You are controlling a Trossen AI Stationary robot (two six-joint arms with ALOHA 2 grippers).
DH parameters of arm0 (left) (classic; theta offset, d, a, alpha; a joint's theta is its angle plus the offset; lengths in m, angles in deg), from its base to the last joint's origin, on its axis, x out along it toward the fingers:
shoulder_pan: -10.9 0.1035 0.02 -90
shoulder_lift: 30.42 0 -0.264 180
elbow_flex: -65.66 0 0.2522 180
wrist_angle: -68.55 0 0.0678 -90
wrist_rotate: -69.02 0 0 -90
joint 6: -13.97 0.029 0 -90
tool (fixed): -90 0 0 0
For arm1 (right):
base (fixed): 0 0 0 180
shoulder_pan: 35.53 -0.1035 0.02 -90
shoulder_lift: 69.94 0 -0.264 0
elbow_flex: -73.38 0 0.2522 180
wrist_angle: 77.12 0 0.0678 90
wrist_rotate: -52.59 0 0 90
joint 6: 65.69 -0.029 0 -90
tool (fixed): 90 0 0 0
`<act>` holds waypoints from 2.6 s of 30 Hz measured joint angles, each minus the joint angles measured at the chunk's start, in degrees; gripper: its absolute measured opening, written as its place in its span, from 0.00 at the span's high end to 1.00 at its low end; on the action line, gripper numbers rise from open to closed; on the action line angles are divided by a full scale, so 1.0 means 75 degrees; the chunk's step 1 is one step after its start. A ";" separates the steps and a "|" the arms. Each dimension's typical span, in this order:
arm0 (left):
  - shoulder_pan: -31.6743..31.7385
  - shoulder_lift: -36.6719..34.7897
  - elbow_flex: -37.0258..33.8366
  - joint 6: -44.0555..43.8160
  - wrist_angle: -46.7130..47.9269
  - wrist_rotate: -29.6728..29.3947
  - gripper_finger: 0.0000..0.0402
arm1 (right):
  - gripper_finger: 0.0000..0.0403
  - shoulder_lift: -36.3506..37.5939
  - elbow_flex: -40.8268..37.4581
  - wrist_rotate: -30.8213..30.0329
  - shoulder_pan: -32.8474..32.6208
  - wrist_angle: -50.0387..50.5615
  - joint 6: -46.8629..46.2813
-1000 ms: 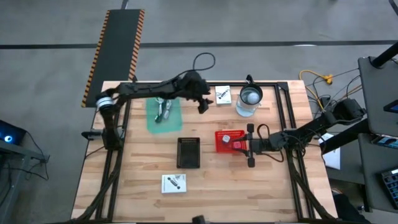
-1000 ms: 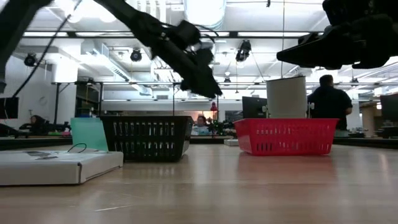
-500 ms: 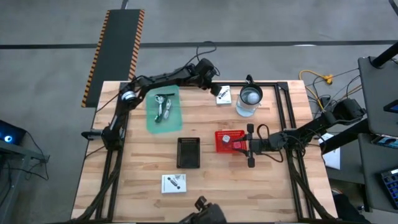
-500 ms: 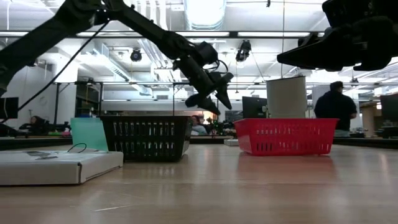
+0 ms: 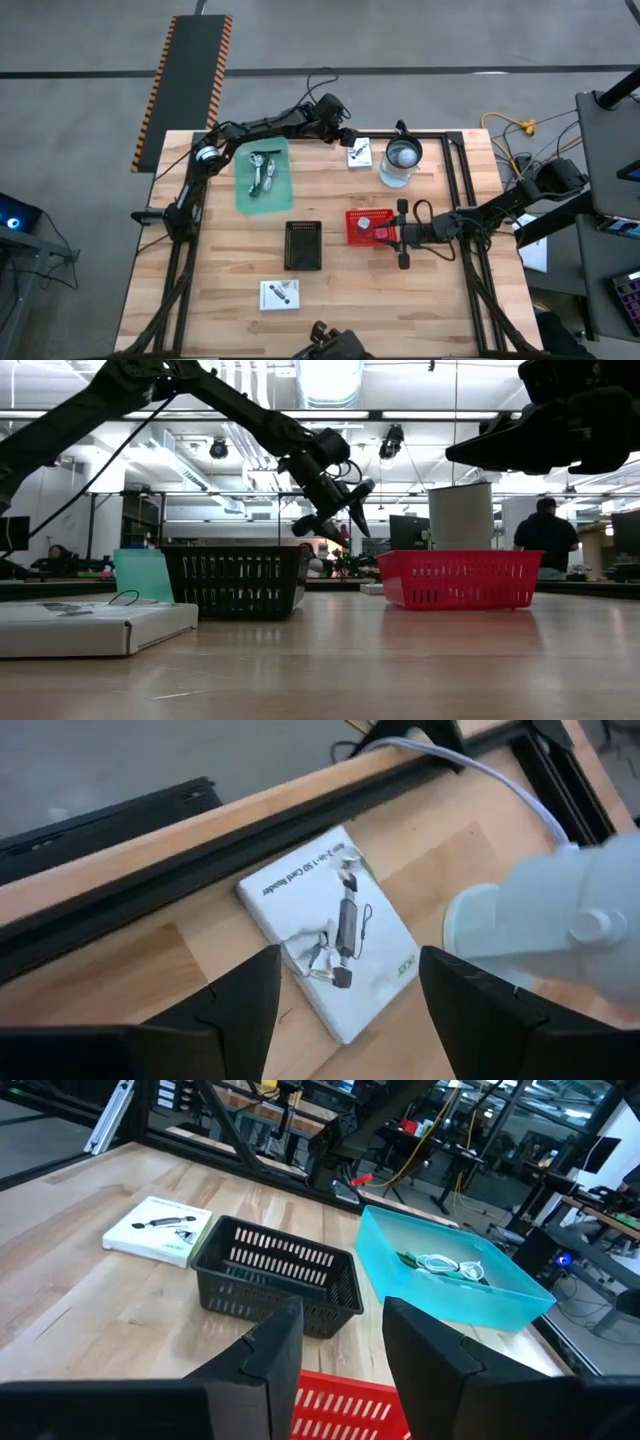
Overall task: Pick and place items into bin
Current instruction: Put the bottom white card reader box into the black bin
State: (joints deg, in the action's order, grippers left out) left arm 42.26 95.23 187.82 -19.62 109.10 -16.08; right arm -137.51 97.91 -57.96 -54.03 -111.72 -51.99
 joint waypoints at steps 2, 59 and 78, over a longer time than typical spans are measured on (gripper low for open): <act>-0.0107 0.0012 -0.0050 -0.0189 -0.0020 -0.0202 0.45 | 0.68 0.0000 -0.0003 0.0000 0.0000 0.0000 0.0000; -0.7378 -0.2667 -0.2117 -0.0004 0.5610 -0.0798 0.45 | 0.72 0.0012 0.0006 -0.0003 0.0000 -0.0020 0.0058; -0.7167 -0.2667 -0.4209 0.0390 0.3867 -0.0162 0.45 | 0.74 0.0012 0.0006 -0.0006 0.0000 -0.0009 0.0059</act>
State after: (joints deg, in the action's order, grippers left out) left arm -11.49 75.23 156.25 -16.69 138.10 -17.29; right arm -137.43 97.95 -58.01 -54.03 -111.79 -51.55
